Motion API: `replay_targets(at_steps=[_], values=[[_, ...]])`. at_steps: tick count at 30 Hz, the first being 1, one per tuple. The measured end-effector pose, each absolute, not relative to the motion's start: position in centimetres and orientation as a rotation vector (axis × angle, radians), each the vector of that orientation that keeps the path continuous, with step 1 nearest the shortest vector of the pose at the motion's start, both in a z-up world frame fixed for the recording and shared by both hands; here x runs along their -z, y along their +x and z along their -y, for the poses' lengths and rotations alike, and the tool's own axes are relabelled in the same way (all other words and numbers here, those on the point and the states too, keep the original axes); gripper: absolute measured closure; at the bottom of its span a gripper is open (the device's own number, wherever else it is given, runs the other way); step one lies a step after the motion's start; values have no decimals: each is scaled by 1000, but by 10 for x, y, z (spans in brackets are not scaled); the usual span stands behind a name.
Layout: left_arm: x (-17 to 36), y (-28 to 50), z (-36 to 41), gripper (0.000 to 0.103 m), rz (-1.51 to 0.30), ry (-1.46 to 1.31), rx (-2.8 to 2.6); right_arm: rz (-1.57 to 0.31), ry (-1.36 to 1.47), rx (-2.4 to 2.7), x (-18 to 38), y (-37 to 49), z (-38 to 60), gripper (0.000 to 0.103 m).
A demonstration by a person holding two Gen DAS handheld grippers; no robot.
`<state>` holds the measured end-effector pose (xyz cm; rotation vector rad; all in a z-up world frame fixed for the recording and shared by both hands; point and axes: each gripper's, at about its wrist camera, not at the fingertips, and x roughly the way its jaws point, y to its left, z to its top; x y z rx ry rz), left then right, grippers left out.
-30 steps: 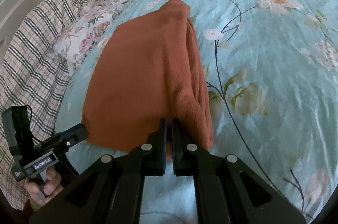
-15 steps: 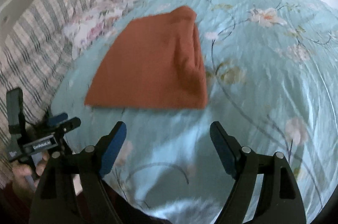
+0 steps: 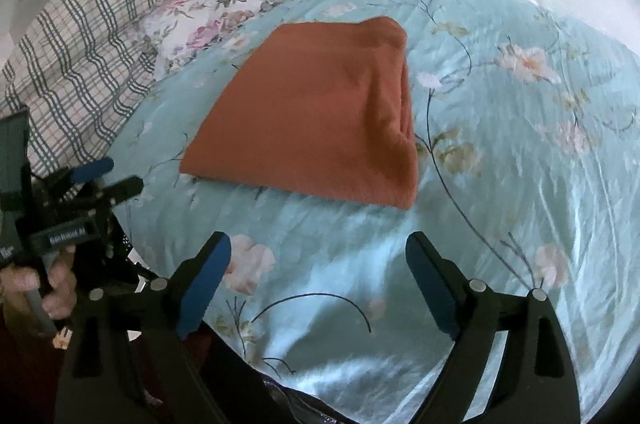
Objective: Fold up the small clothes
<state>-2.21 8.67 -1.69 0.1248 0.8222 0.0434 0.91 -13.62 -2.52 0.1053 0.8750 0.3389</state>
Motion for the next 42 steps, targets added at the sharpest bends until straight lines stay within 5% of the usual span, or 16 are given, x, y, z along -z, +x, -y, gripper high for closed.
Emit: replay_targets(at_steps=[42], values=[[17,37,-79,18,-863,137,-59,-912,128,-368,21,82,125,4]])
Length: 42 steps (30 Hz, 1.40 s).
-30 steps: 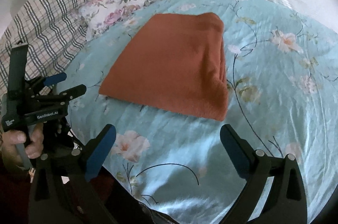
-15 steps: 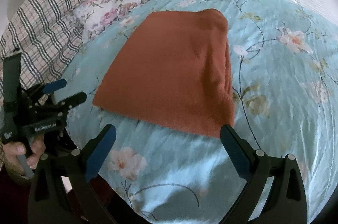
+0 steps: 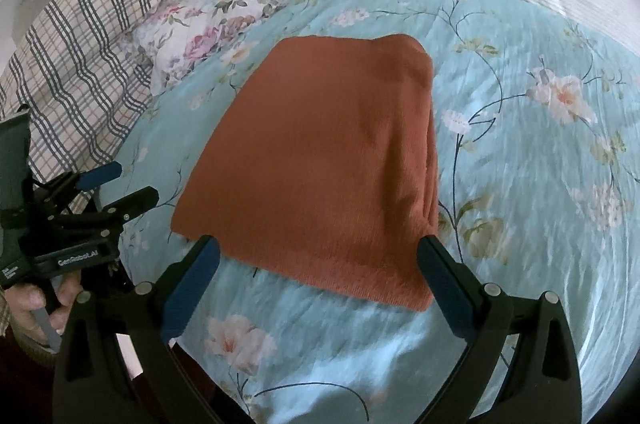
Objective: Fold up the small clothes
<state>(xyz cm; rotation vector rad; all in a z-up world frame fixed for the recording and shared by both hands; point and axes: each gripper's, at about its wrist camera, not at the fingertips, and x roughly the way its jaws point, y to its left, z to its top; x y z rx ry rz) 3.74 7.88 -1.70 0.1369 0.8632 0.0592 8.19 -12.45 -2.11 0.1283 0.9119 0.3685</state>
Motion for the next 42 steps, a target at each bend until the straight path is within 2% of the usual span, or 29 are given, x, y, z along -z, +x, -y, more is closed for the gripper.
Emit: replay_targets(at_steps=[42], values=[[17,20,-71,18,-859,139,-31,-929,77,-359,22,59,124,4]])
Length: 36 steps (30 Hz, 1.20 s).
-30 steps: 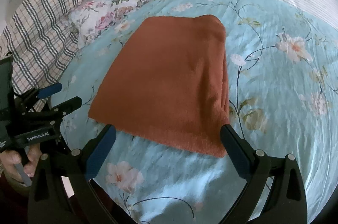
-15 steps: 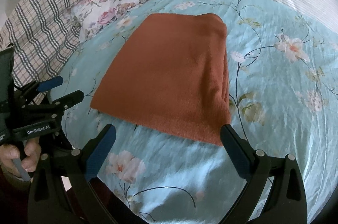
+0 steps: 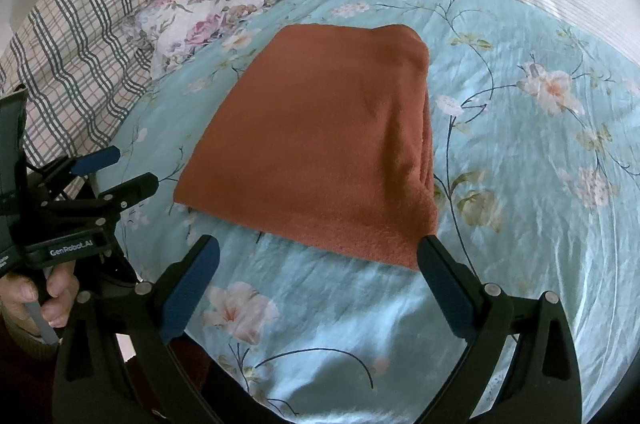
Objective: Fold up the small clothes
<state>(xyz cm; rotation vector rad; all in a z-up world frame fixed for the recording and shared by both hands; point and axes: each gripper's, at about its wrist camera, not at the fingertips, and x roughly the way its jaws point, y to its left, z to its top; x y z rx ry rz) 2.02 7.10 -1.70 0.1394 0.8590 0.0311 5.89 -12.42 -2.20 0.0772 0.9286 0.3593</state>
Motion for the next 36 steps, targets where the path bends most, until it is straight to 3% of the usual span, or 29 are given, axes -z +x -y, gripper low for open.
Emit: replay_targets(at_steps=[36], values=[[23,28,-75,18,-880,152,-33,-948,79,-368,26,63,120,4]])
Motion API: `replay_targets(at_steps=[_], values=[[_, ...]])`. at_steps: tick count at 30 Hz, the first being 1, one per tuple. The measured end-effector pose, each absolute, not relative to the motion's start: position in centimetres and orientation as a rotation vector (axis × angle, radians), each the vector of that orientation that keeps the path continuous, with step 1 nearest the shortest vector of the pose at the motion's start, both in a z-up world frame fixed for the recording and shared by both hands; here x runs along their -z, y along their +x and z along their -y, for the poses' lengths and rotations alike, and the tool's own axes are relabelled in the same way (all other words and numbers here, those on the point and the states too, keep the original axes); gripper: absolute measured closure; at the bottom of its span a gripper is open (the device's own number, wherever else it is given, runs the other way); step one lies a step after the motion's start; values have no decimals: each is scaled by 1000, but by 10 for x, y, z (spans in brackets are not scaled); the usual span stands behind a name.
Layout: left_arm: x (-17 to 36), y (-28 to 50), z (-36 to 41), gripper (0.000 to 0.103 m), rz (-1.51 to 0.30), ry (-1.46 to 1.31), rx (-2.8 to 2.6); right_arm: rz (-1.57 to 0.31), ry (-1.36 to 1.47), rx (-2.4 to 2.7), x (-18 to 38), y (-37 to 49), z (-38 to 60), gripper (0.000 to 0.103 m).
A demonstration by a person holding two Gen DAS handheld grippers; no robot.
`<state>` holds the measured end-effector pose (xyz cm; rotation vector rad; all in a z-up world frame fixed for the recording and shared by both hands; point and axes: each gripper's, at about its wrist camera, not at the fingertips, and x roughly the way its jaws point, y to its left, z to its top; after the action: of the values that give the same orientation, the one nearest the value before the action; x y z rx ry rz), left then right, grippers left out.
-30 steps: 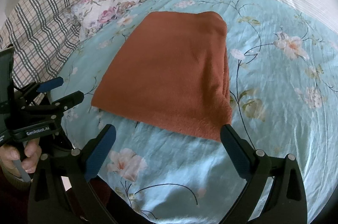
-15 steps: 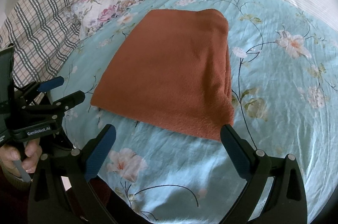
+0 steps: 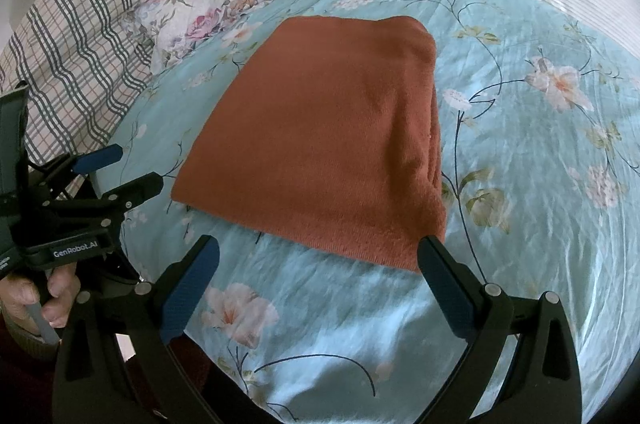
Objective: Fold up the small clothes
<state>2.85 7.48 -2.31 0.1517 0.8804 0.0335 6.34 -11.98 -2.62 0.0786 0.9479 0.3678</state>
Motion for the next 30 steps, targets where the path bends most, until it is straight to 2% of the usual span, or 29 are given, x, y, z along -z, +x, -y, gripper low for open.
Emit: replay_targets(at_steps=[30], values=[[27,34,-82,17,-886,157,-40,-958,72,-373,28,65,116,4]])
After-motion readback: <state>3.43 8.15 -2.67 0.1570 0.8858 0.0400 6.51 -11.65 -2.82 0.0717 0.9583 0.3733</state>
